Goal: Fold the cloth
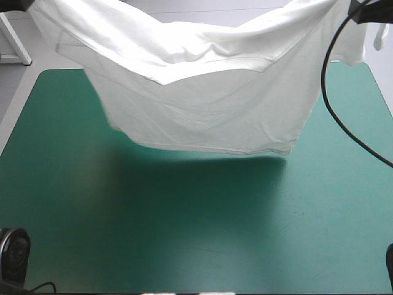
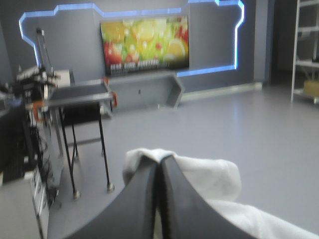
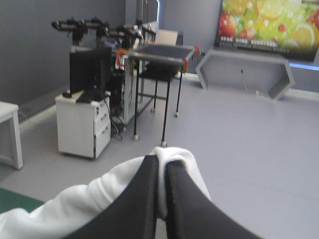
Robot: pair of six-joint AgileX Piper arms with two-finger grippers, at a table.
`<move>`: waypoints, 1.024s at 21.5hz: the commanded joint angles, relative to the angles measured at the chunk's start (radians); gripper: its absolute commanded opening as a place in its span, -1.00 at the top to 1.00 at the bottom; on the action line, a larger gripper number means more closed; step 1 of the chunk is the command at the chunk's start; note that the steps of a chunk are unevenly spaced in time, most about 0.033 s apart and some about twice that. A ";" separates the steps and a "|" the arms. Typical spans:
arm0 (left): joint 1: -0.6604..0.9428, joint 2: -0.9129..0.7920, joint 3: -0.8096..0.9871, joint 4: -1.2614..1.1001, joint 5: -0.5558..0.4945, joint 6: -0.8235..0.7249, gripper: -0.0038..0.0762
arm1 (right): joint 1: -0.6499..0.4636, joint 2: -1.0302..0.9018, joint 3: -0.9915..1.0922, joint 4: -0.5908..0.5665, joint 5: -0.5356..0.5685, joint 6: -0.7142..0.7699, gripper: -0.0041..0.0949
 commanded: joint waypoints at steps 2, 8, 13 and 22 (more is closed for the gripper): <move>0.000 -0.120 -0.013 -0.082 -0.175 0.026 0.96 | -0.002 -0.092 -0.024 0.058 -0.175 -0.030 0.94; 0.000 -0.185 -0.013 -0.182 -0.204 0.055 0.96 | -0.002 -0.175 -0.024 0.073 -0.237 -0.032 0.94; 0.000 -0.171 -0.009 -0.207 -0.149 0.092 0.96 | -0.002 -0.164 0.007 0.059 -0.149 0.020 0.94; 0.000 0.022 0.309 -0.139 -0.016 0.094 0.96 | -0.002 0.070 0.325 0.013 -0.013 0.114 0.94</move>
